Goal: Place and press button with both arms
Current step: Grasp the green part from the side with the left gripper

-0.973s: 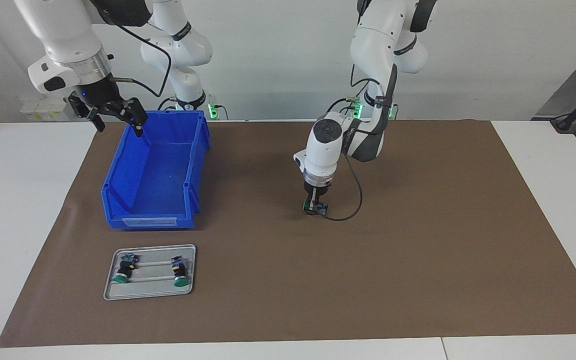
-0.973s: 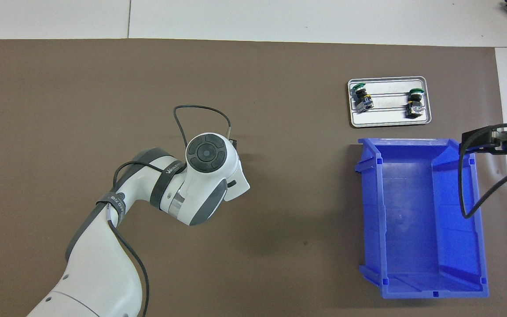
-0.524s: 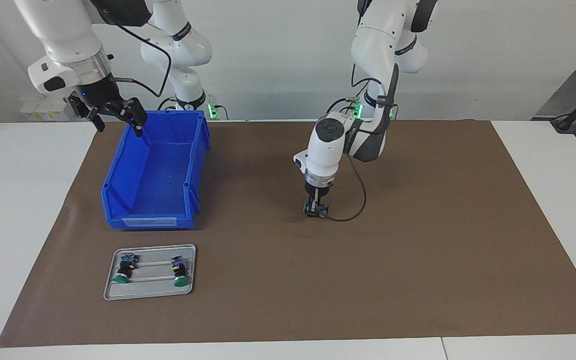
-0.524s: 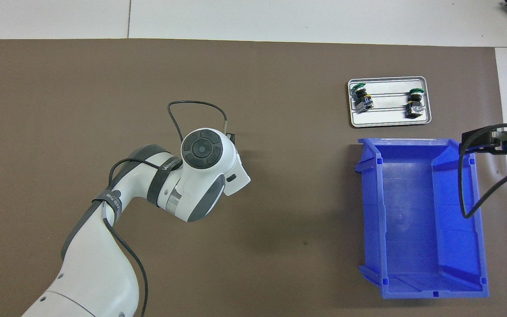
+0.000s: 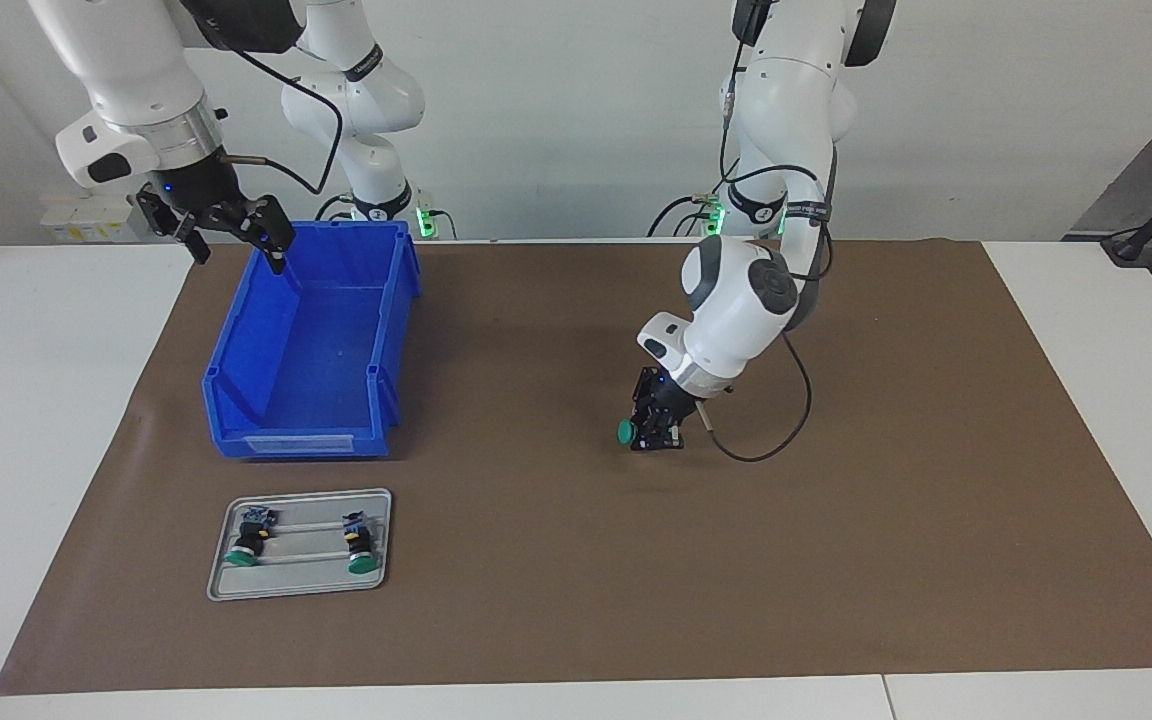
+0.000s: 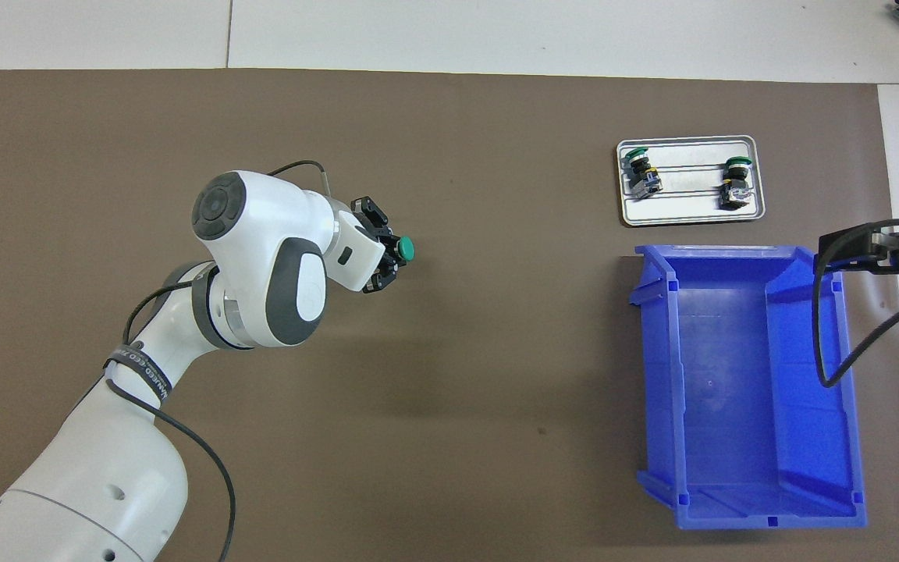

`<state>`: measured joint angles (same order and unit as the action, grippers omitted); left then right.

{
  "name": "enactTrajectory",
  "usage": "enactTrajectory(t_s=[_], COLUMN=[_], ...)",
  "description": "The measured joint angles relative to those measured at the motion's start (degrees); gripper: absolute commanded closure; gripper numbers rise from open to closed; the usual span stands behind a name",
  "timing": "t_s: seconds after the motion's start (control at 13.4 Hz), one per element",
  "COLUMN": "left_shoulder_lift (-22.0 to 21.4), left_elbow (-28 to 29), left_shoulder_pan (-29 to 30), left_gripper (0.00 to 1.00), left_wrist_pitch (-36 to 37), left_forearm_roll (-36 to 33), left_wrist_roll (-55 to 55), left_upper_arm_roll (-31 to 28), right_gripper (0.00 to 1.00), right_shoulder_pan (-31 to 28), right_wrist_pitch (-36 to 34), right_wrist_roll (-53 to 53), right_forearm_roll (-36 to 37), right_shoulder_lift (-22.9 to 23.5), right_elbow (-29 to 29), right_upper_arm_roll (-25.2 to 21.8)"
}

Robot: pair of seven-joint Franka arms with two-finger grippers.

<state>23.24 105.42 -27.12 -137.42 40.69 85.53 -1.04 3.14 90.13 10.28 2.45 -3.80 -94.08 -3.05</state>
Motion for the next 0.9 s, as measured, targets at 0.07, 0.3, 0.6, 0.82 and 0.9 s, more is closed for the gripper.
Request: enactTrajectory(t_s=[0.07,0.3,0.6,0.82,0.9], left_shoulder_lift=[-0.01,-0.39,-2.83,-5.34,-6.03], left_elbow=[0.80,3.89,9.36,13.45,15.17], left_shoulder_pan=[0.97,3.10,4.42,8.10,8.81], left_gripper=[0.76,0.76,0.76,0.72,0.72], left_wrist_pitch=[0.00,0.04,3.62,12.66,14.75], left_forearm_roll=[7.34,23.87,41.11,49.10,51.40], left_wrist_roll=[5.15,17.46,28.44,32.57,34.23], left_upper_arm_roll=[0.01,0.03,0.13,0.10,0.11], right_gripper=[0.00,0.00,0.00,0.00,0.00], right_shoulder_pan=[0.00,0.00,0.00,0.00,0.00], right_wrist_pitch=[0.00,0.00,0.00,0.00,0.00], right_wrist_roll=[0.00,0.00,0.00,0.00,0.00], right_forearm_roll=[0.00,0.00,0.00,0.00,0.00], right_shoulder_lift=[0.00,0.00,0.00,0.00,0.00], right_elbow=[0.00,0.00,0.00,0.00,0.00], right_upper_arm_roll=[0.00,0.00,0.00,0.00,0.00])
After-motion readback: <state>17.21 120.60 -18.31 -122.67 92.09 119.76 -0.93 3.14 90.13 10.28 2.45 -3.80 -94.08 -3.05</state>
